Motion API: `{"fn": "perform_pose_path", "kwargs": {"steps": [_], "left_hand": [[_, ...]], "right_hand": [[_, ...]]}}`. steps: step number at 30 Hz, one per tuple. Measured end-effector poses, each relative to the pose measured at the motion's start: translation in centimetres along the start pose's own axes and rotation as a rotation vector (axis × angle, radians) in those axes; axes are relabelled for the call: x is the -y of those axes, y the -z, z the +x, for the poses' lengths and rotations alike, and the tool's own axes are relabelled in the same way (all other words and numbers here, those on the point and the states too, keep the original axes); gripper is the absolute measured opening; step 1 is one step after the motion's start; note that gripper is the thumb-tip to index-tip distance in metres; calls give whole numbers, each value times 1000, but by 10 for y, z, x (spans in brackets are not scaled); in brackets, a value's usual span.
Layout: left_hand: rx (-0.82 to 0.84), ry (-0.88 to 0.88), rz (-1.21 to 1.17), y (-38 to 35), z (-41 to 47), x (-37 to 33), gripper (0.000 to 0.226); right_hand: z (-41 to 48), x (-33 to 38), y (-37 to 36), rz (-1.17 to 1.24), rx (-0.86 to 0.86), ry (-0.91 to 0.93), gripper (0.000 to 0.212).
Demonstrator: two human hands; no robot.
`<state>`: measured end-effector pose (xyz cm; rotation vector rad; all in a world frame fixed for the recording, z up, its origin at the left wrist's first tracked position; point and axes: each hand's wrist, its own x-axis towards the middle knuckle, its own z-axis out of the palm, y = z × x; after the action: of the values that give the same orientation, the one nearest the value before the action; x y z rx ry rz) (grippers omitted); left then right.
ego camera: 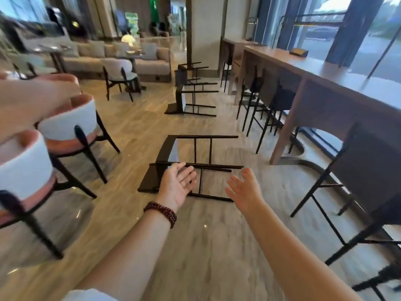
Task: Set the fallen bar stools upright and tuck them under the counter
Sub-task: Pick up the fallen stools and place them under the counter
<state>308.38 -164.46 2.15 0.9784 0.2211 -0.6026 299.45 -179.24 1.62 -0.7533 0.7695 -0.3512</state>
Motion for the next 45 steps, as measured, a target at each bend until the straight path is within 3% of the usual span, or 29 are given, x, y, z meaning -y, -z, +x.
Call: {"fn": "perform_pose_path", "kwargs": {"steps": [12,25,45], "left_hand": [[-160,-159,88,90,158,-125,26],[-118,-132,239,171,360,-311,26],[-112,-50,379,202,685,-487,25]], "right_hand": [[153,-40,-173,-234,159,-41,47],[314,-102,-394,-317,164,-24,31],[590,-128,-627,-379,97,-16,32]]}}
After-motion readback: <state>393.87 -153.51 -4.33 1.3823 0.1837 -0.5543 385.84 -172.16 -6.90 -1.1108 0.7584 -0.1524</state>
